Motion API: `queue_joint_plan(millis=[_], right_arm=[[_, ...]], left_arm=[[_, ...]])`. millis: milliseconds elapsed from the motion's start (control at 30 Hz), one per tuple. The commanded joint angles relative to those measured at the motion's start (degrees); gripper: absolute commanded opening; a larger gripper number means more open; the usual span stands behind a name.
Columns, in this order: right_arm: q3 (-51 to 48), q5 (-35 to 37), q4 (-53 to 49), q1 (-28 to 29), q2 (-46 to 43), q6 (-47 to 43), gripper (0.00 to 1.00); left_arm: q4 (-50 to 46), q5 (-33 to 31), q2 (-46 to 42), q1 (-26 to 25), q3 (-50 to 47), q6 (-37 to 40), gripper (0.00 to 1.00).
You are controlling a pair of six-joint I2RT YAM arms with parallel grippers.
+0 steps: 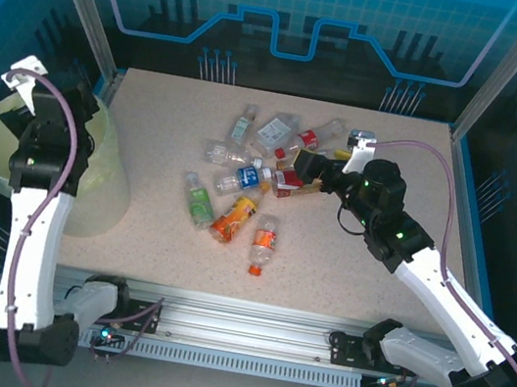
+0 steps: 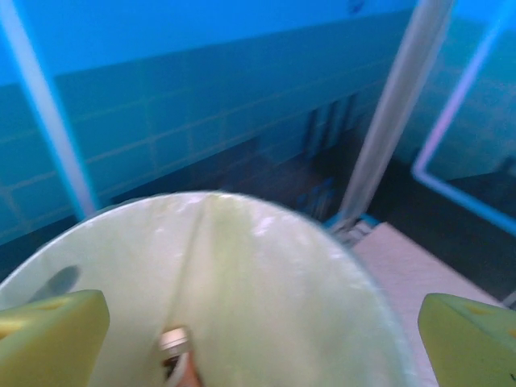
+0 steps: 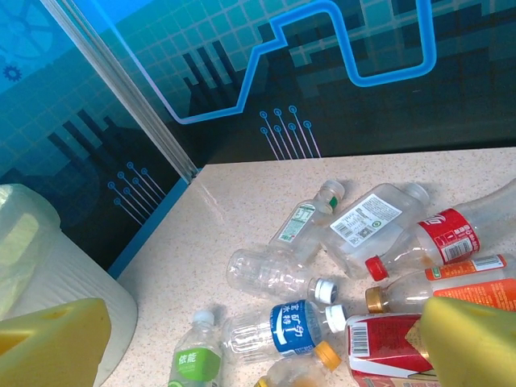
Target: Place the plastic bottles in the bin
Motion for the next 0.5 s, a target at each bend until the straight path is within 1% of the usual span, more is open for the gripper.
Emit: queue_joint_plan(millis=[0,133,200,300,467], right_arm=[[-0.44,2.35,0.74,-0.54,-0.19,-0.64,1.00],[-1.55,3.69,0.83,-0.52,-1.20,-0.35,1.00],[-1.85,3.99,0.75,-0.60,-1.43,-0.40,1.00],[-1.71,3.98,0.27,-0.69,-1.58,-0.40,1.00],[-1.95,3.81,-0.76,-0.84,-1.69,0.20,1.00]], left_arm=[[3.53,9.17,-0.67,-2.92,0.51,-1.35,0.99],[3.98,29.88,-0.55,-3.93,0.96,-7.54,0.99],[5.33,34.63,-0.15,-6.06,0.07,-10.76,0.99],[6.88,35.40,0.64,-11.51,-1.25,-13.32,0.99],[7.32,33.27,3.04,-21.76,-4.03,-13.94,0.99]])
